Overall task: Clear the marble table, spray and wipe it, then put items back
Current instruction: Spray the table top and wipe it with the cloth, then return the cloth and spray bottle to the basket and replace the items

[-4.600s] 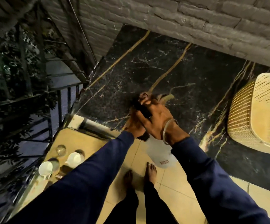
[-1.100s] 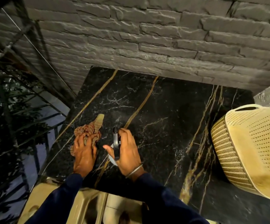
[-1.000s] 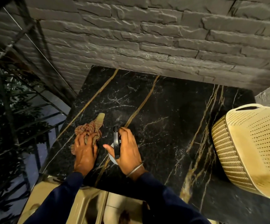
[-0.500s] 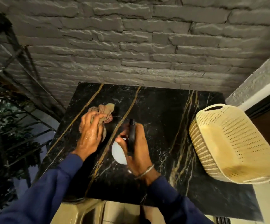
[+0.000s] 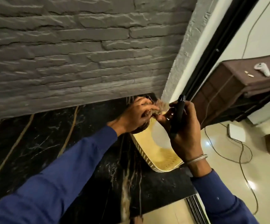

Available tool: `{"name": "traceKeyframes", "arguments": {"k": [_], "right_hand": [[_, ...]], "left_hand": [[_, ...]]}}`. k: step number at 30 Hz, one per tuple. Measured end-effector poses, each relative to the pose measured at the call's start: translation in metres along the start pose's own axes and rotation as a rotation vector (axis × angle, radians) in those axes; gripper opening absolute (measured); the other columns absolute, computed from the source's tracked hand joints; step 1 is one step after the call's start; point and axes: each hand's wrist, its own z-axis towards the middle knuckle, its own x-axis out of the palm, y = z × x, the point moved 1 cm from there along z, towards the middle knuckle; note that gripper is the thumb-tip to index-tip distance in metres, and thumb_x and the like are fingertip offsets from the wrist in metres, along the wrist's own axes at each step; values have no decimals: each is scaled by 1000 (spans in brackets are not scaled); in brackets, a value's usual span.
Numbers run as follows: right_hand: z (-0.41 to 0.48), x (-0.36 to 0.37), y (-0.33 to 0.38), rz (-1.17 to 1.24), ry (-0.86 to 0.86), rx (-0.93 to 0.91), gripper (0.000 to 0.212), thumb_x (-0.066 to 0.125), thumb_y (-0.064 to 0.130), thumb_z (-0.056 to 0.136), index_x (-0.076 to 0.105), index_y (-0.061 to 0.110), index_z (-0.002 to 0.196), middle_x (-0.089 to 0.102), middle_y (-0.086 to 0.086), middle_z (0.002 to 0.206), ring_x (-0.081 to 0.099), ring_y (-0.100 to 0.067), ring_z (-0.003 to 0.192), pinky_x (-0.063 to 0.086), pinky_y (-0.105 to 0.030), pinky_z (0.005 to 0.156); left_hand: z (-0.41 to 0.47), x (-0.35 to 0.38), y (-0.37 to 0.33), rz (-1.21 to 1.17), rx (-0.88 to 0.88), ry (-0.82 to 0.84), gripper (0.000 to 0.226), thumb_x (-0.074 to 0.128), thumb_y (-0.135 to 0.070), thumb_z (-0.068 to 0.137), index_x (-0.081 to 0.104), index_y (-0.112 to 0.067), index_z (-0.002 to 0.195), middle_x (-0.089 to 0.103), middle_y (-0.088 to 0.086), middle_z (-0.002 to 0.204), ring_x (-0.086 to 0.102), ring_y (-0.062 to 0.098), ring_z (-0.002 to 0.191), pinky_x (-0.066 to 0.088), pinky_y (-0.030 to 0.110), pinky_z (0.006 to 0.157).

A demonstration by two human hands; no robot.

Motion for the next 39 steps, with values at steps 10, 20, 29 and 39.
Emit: {"name": "traceKeyframes", "arguments": {"k": [10,20,29,39], "right_hand": [[-15,-26,-137,-223,68,366,62,88,26,64,45,9,106,60,1,88,63,-4,74,51,-13,62],[-14,-17,-173,-460,314,563,90,90,49,34,48,20,108,58,0,108,62,-18,94,57,-33,82],[-19,-62,-129,-619,92,491,85,93,24,52,52,23,126,57,3,116,59,-16,97,54,-29,81],[-86,-56,-133,-308,-136,1122,36,77,53,70,64,27,91,76,-4,84,74,-28,79,56,-50,84]], "left_hand": [[30,137,38,165,-181,541,32,47,-29,96,52,-20,126,48,10,121,42,28,116,34,44,103],[26,167,55,246,-199,762,49,55,-38,91,45,-23,136,33,11,143,15,33,142,5,56,118],[49,88,38,76,-195,-49,26,66,-5,84,69,-19,105,64,0,110,55,16,106,46,26,92],[23,69,93,-44,-684,173,33,55,-36,94,60,-13,118,71,11,108,67,20,86,52,25,62]]}}
